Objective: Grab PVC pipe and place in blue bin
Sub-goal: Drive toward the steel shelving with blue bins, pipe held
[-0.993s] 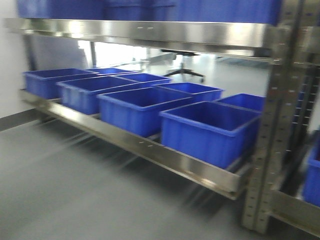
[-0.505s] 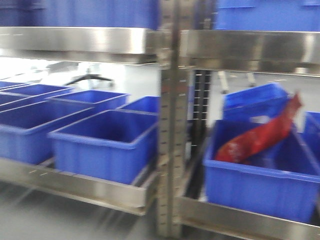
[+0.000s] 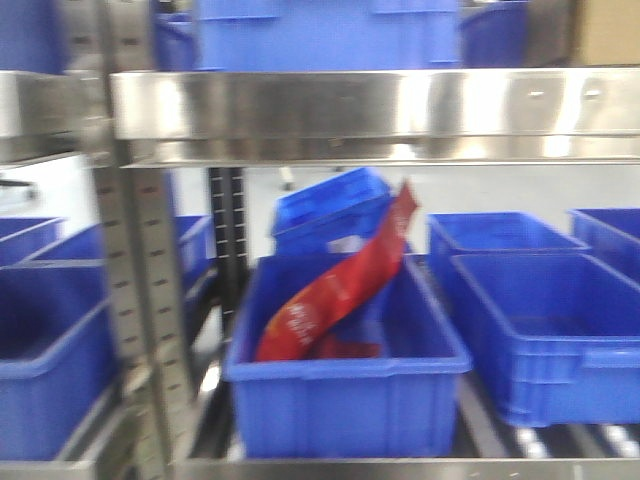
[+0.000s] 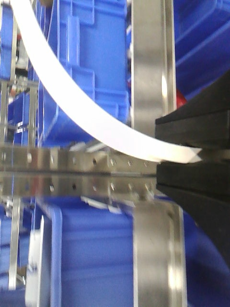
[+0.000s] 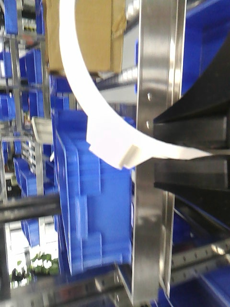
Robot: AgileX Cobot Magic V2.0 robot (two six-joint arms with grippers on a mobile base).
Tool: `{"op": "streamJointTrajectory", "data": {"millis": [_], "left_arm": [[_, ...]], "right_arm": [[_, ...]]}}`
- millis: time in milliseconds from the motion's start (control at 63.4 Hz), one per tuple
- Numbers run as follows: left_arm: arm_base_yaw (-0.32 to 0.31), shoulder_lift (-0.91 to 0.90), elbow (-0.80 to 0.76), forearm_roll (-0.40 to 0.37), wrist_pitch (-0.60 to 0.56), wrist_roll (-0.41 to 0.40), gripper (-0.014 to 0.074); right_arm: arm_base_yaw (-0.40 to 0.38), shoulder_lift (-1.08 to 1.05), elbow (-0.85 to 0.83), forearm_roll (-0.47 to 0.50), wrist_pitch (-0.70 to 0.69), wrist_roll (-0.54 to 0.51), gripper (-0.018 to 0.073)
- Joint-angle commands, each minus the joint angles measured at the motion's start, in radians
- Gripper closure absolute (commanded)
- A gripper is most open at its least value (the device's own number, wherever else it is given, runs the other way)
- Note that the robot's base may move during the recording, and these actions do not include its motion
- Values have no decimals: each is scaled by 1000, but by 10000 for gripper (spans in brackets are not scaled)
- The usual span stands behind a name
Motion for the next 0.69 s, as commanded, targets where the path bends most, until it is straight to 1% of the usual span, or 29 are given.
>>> {"op": "streamJointTrajectory", "data": {"millis": [0,678], "left_arm": [[2,-3,-1,-2,-30,-7,707],[2,-3,-1,-2,-30,-7,707]], "right_arm": [[1,-5,-8,-8,-23,-3,721],[1,-5,-8,-8,-23,-3,721]]}}
